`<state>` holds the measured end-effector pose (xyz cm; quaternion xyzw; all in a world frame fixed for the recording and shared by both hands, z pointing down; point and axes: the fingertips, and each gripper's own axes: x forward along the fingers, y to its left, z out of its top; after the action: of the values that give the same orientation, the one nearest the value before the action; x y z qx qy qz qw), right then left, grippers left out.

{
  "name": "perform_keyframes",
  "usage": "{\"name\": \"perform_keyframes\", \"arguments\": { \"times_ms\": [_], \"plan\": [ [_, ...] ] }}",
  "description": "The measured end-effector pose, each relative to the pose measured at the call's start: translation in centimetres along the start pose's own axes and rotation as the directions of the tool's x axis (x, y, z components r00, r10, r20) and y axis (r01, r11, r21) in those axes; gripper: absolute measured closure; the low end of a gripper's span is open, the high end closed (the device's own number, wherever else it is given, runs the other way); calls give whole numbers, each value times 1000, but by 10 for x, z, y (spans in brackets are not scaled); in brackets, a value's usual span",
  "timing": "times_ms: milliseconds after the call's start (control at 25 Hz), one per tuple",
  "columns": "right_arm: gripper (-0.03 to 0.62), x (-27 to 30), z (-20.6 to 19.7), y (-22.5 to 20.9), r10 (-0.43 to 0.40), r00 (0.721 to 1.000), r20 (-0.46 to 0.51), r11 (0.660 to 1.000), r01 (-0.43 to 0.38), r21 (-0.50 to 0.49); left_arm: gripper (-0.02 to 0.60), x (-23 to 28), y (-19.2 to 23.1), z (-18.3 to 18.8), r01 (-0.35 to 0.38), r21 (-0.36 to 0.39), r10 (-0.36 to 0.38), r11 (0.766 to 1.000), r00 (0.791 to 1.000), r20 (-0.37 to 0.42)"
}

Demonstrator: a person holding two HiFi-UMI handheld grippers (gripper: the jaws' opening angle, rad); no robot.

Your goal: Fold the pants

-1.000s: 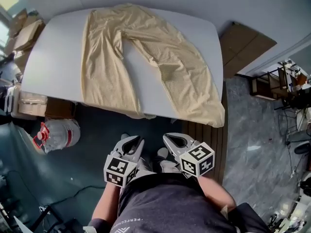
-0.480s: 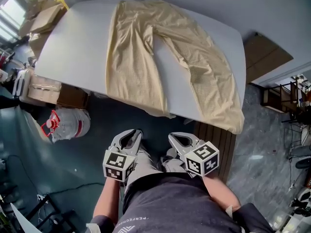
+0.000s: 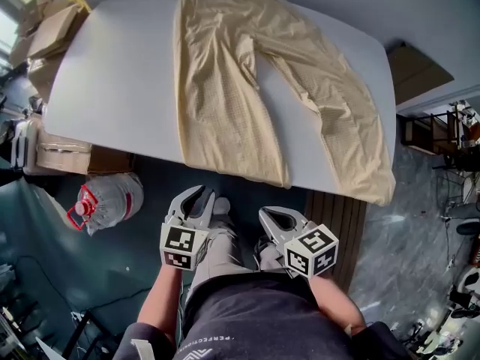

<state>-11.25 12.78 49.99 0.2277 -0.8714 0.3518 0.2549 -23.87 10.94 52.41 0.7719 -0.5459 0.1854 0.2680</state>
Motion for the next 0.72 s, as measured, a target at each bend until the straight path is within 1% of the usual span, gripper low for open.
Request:
{"name": "perform_keyframes", "arguments": {
  "times_ms": [120,280,360,480,600,720],
  "plan": [
    [594,13,4,2,-19,1000,9,1000,19,11,491,10,17,-4,12,17,-12,1000,1000,2],
    [594,28,1,-3,-62,998,19,996,61,60,469,27,31,-15,74,30,-74,997,997,-2],
    [594,33,-1,-4,-81,996,28,993,78,89,441,35,36,-17,101,32,-101,994,995,2],
    [594,37,-6,1,-95,995,28,989,91,118,382,46,38,-19,134,42,-134,990,991,-3],
    [594,41,-8,7,-92,996,19,990,89,114,334,56,42,-19,158,39,-158,987,987,-10],
    [594,38,-11,13,-78,997,16,991,76,113,307,64,43,-17,172,40,-172,984,985,0]
  ]
}}
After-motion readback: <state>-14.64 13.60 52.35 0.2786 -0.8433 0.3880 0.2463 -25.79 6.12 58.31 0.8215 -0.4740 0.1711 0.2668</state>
